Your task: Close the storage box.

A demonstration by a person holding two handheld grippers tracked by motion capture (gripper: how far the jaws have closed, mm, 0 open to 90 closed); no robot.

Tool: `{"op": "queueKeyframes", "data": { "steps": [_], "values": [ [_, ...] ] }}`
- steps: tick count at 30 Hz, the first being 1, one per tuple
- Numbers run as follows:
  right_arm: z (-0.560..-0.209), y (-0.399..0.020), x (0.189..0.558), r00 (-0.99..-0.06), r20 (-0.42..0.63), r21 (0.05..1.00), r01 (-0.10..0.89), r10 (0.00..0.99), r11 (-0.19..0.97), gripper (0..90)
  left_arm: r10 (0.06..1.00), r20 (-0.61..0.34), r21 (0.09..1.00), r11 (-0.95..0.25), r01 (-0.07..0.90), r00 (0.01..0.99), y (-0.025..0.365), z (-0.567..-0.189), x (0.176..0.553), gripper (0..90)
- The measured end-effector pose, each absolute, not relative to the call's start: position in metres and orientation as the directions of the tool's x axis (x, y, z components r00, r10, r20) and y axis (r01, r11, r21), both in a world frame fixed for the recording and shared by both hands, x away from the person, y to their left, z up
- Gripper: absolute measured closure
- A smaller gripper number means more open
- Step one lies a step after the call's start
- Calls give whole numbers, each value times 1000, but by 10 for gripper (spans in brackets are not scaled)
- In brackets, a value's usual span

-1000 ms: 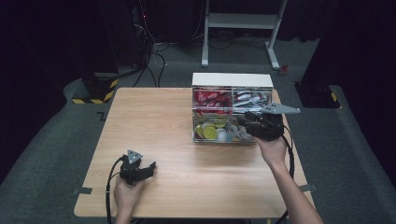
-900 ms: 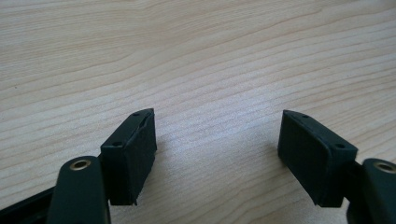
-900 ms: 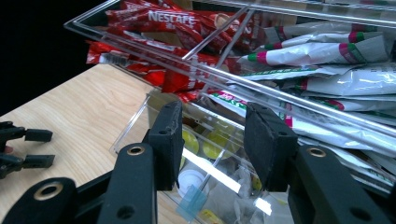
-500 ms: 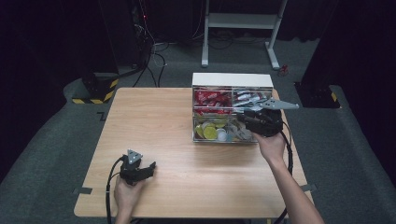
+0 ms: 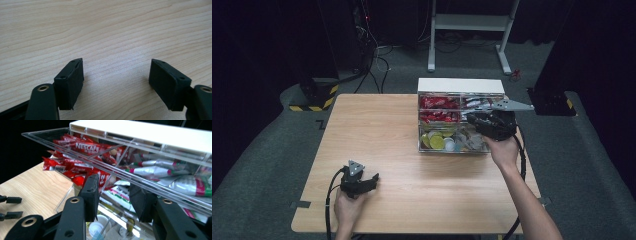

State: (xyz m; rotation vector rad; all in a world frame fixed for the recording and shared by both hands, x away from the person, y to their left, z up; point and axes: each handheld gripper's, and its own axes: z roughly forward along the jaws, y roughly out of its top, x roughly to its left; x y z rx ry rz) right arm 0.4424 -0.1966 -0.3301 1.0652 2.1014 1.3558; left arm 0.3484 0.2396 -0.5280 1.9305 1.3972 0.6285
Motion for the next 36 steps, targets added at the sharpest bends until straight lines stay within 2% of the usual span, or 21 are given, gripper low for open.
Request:
{"op": "queueKeyframes", "data": {
  "steps": [16,24,27,29,36],
  "values": [
    [-308,-194,450,-610,25,913,337,792,231,596,947,1,750,-213,627,321,238,-528,348,287],
    [-303,-194,457,-612,32,904,354,790,238,598,950,-2,751,-204,628,311,238,-528,348,292],
    [-302,-193,458,-613,30,902,358,789,243,598,951,-5,749,-201,631,308,239,-527,349,323],
    [-301,-193,459,-613,32,902,358,789,241,598,951,15,743,-218,632,310,239,-524,349,330],
    [-296,-192,461,-609,27,899,361,793,247,596,938,-26,781,-197,592,346,241,-507,351,328]
  ]
}}
